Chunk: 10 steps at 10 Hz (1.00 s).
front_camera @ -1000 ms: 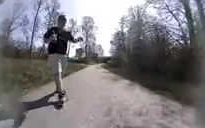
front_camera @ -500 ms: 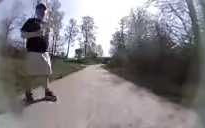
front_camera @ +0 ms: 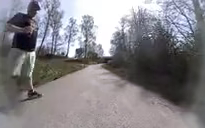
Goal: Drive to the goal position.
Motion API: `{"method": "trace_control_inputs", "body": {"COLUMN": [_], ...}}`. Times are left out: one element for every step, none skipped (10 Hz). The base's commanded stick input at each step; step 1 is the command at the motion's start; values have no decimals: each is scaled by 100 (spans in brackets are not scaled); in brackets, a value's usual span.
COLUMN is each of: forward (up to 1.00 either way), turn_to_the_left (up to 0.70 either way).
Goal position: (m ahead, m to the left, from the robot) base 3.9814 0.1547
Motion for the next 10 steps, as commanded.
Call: {"method": "trace_control_inputs", "body": {"forward": [100, 100, 100, 100, 100, 100, 100, 100, 100, 100], "turn_to_the_left": [0, 0, 0, 0, 0, 0, 0, 0, 0, 0]}}
